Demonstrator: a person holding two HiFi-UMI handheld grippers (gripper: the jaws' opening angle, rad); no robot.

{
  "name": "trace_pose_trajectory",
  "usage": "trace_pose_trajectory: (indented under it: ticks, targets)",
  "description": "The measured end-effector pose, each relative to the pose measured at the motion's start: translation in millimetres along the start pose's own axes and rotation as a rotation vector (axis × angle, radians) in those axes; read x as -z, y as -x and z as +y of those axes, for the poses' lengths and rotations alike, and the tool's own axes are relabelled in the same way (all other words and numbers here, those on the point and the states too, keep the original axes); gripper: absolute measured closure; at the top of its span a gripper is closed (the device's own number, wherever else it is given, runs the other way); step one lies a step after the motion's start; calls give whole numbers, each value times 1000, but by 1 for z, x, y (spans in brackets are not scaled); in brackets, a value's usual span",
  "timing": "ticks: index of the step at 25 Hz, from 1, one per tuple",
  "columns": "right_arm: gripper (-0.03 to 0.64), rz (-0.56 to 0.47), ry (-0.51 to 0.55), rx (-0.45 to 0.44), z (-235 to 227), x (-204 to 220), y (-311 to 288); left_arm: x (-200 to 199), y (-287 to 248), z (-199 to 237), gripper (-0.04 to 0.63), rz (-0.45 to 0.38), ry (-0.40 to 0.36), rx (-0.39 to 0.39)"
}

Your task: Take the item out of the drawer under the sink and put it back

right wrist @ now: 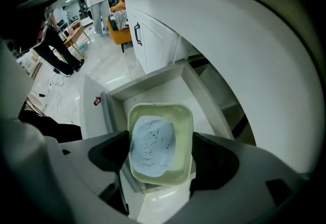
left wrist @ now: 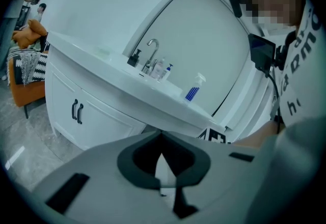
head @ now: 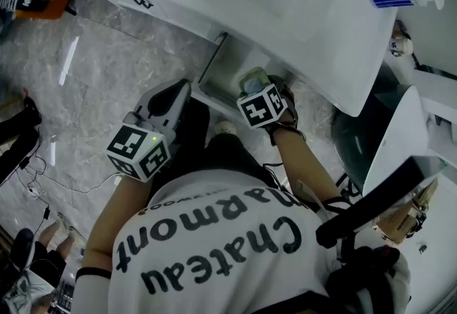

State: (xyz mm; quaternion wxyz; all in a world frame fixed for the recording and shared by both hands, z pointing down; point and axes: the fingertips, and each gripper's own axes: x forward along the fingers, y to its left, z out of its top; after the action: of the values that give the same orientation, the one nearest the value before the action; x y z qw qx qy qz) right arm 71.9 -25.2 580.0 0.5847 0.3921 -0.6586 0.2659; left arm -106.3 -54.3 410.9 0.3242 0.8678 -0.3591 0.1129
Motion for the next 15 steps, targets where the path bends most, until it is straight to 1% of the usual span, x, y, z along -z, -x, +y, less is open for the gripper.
trace_pose_trajectory:
  ticks: [9,15]
  targets:
    - [222,43,-2,19,6,-5,25,-16,1,6,598,18,-17,58]
    - [222,80,1,31,11,-11,48,-33,-8,12,598,34,-30,123]
